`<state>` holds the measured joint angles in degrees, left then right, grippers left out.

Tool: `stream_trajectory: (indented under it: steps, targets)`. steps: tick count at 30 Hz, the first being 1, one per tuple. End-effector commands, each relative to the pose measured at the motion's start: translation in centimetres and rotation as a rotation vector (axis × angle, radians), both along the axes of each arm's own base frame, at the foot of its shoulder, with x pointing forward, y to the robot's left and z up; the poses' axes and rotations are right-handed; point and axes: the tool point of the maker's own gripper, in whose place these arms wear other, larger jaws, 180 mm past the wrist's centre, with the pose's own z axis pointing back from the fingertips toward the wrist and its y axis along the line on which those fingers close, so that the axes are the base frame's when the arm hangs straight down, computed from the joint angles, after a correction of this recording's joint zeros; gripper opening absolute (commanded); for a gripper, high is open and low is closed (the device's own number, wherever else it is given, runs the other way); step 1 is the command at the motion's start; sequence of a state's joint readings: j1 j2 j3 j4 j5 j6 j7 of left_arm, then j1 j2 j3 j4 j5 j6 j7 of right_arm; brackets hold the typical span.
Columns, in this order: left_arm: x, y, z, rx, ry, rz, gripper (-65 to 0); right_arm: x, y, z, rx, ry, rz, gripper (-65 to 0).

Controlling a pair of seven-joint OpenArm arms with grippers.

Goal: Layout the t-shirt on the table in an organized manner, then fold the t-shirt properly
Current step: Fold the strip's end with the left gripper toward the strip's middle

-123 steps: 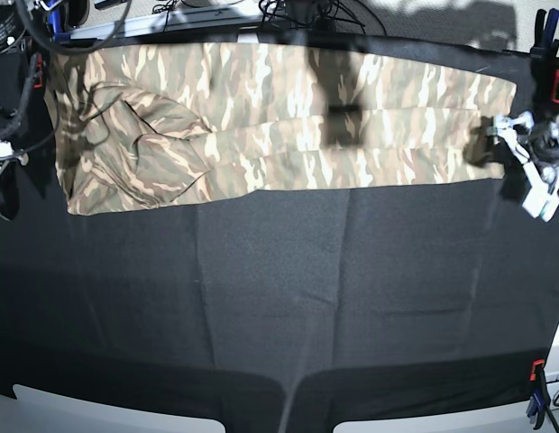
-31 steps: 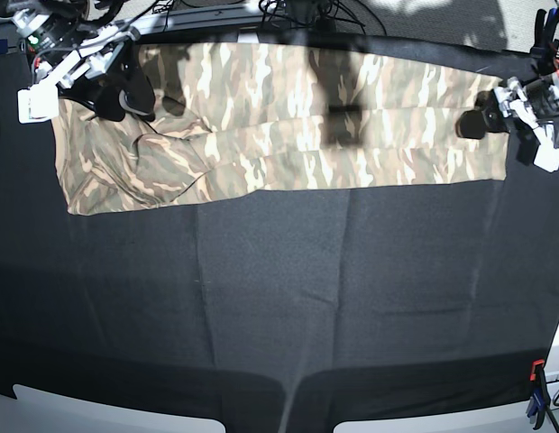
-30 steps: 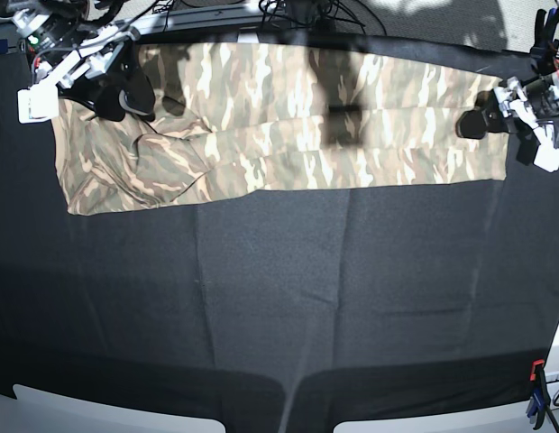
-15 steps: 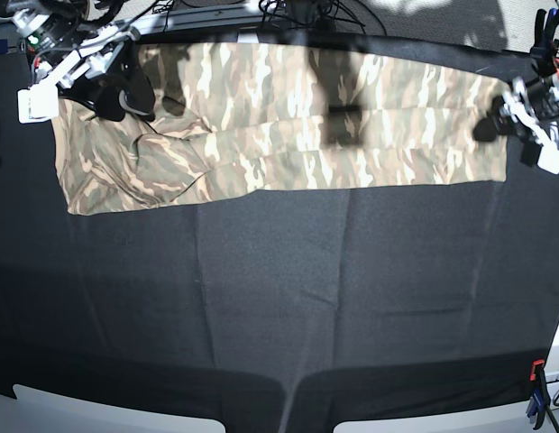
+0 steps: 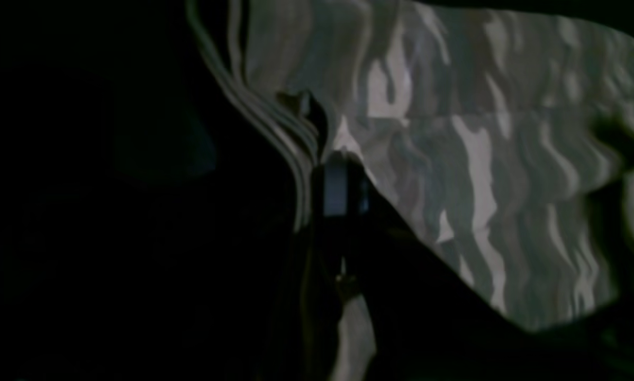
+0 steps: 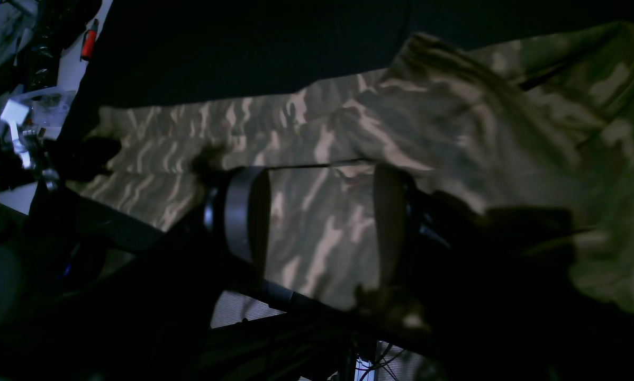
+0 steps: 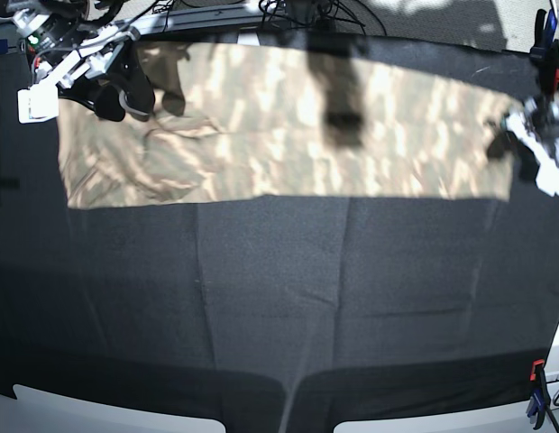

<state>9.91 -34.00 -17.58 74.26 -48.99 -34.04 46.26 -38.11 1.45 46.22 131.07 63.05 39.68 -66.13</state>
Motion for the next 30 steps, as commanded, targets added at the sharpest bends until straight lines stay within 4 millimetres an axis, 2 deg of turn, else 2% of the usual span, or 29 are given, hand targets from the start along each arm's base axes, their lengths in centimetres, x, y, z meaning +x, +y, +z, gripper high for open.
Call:
stream_trajectory:
  steps: [1,5,11,15,21,27,30]
  targets:
    - [1.6,1.4,1.7,0.041,-0.052,0.016,-65.0,0.2,0.3,1.0,0.005,-0.041,0.014,-34.7]
    - [2.8,3.8,2.5,0.145,-0.054,0.039,-65.0,0.2,0.3,1.1,0.006,-0.041,0.014,-34.7]
    - [4.2,8.7,4.3,0.321,-0.066,0.141,-65.0,0.2,0.3,1.1,0.006,-0.042,0.014,-34.7]
    - [4.7,9.2,4.9,0.329,-0.062,0.153,-65.0,0.4,0.3,1.1,0.006,-0.046,0.014,-34.7]
    - [3.4,4.9,4.9,0.134,0.049,0.085,-65.0,0.4,0.3,1.1,0.006,-0.046,0.014,-34.7]
    - [4.1,-1.0,7.1,0.022,-0.029,-0.029,-65.0,0.4,0.3,1.1,0.006,-0.046,0.014,-34.7]
    - [3.5,-4.3,7.9,-0.010,-0.074,-0.079,-65.0,0.4,0.3,1.1,0.006,-0.046,0.014,-34.7]
